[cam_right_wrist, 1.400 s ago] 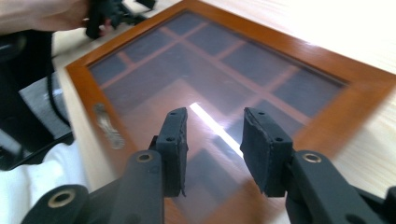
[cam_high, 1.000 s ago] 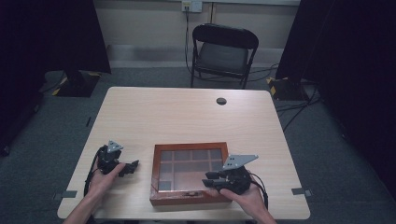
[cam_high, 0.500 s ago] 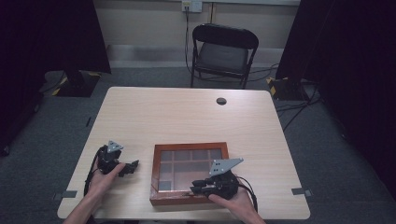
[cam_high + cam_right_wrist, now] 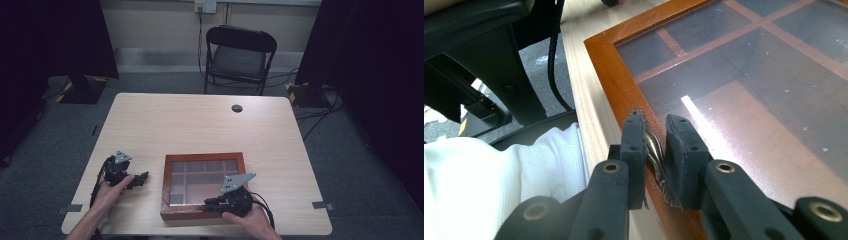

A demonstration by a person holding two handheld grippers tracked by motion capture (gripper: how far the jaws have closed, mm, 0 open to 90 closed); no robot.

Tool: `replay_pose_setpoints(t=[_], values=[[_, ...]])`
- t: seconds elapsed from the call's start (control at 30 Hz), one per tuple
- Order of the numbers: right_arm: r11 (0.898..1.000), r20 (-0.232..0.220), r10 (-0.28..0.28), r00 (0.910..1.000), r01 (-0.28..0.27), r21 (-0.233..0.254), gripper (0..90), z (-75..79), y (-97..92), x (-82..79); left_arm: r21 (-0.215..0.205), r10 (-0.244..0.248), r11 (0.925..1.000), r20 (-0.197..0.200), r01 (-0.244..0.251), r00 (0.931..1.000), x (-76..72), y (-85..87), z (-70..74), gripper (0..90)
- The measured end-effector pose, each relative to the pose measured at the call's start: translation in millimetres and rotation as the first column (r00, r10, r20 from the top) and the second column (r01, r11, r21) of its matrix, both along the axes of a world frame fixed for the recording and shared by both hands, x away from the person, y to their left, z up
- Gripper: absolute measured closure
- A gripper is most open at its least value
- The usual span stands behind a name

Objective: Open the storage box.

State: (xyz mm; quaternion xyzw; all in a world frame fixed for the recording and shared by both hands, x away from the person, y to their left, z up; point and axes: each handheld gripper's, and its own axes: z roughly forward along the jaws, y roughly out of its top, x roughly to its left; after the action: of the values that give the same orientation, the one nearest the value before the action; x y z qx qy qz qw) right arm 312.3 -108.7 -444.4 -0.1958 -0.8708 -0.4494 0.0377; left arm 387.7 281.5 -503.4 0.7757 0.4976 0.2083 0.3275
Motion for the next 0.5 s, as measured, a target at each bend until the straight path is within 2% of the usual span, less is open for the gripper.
replay_pose_setpoints(t=[0.17, 0.27, 0.5], values=[[1.0, 0.019, -0.009, 0.9998, 0.01, -0.007, 80.0, 0.3, 4.8, -1.5, 0.0, 0.0, 1.0, 0.0, 0.0, 1.0, 0.0, 0.0, 0.0, 0.0], [0.999, 0.021, -0.033, 0.9992, 0.033, 0.008, 80.1, -1.3, 7.6, 4.0, -0.001, 0.001, 1.0, 0.0, -0.001, 1.0, 0.0, -0.2, 0.0, 0.0], [1.0, 0.022, -0.027, 0.9994, 0.027, 0.005, 80.4, -0.7, 8.4, 6.4, 0.001, 0.003, 1.0, -0.008, -0.003, 1.0, -0.7, -0.7, 1.0, 0.3]])
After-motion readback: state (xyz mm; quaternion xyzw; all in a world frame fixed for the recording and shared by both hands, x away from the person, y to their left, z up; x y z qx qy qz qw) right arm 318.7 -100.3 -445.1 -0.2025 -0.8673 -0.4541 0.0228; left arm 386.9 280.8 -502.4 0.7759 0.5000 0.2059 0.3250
